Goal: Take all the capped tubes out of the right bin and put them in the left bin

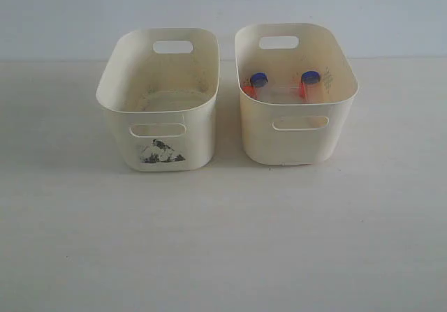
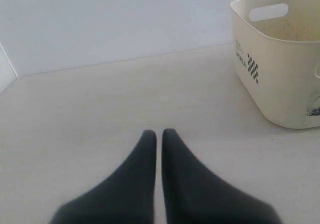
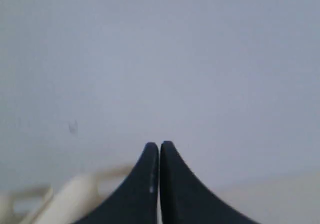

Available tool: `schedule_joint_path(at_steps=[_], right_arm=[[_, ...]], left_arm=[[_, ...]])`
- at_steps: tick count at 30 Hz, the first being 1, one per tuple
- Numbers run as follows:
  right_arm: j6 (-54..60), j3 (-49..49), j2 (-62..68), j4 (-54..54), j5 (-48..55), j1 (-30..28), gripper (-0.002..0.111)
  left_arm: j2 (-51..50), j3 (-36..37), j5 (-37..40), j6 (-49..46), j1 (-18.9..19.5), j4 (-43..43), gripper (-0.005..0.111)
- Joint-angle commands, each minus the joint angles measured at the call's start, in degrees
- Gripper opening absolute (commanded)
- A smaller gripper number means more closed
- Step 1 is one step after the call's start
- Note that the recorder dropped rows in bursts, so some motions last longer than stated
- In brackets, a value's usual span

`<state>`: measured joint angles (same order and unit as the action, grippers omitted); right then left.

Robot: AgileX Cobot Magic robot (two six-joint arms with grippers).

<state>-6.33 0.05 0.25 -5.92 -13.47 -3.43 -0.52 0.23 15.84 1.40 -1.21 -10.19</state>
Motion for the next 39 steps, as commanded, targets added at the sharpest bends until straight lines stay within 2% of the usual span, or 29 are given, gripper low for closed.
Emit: schedule_joint_path(at_steps=[1,3,5,7,12,15,21,27,31,34,39], right_arm=[[-3.9,-2.5,-0.3,-0.6,-20.9,0.1,0.0],[-2.2,-7.9,-0.3,-0.6,-11.4,0.1,0.0],[1.1,-14.6,2.0,-0.6,2.7,0.1,0.0],[4.7,-19.9,7.4,-0.6,13.5,0.1,0.0],[5.0,-30.1,23.8,-1.1,38.3,0.1,0.0],[5.0,-33.9,31.1,-1.1,48.3,0.1,0.0],[4.2,-36.0,38.2,-3.5,46.5,0.1,0.0],[5.3,-36.0,39.9,-3.4,42.8,0.1,0.0],[15.0,-37.0,41.7,-4.5,38.5,0.1,0.0],[19.5,-41.9,47.4,-9.6,41.0,0.1,0.0],[29.7,-55.7,65.9,-20.5,50.8,0.1,0.0]], left_arm=[[0.1,-0.2,-0.9,0.7,0.1,0.1,0.004],[0.1,-0.2,-0.9,0.7,0.1,0.1,0.004],[0.1,-0.2,-0.9,0.7,0.1,0.1,0.004],[0.1,-0.2,-0.9,0.7,0.1,0.1,0.004],[0.1,-0.2,-0.9,0.7,0.1,0.1,0.004],[0.1,-0.2,-0.9,0.7,0.1,0.1,0.004],[0.1,-0.2,-0.9,0.7,0.1,0.1,0.004],[0.1,-0.2,-0.9,0.7,0.1,0.1,0.004],[0.1,-0.2,-1.0,0.7,0.1,0.1,0.004],[0.1,-0.2,-1.0,0.7,0.1,0.1,0.004],[0.1,-0.2,-1.0,0.7,0.1,0.1,0.004]])
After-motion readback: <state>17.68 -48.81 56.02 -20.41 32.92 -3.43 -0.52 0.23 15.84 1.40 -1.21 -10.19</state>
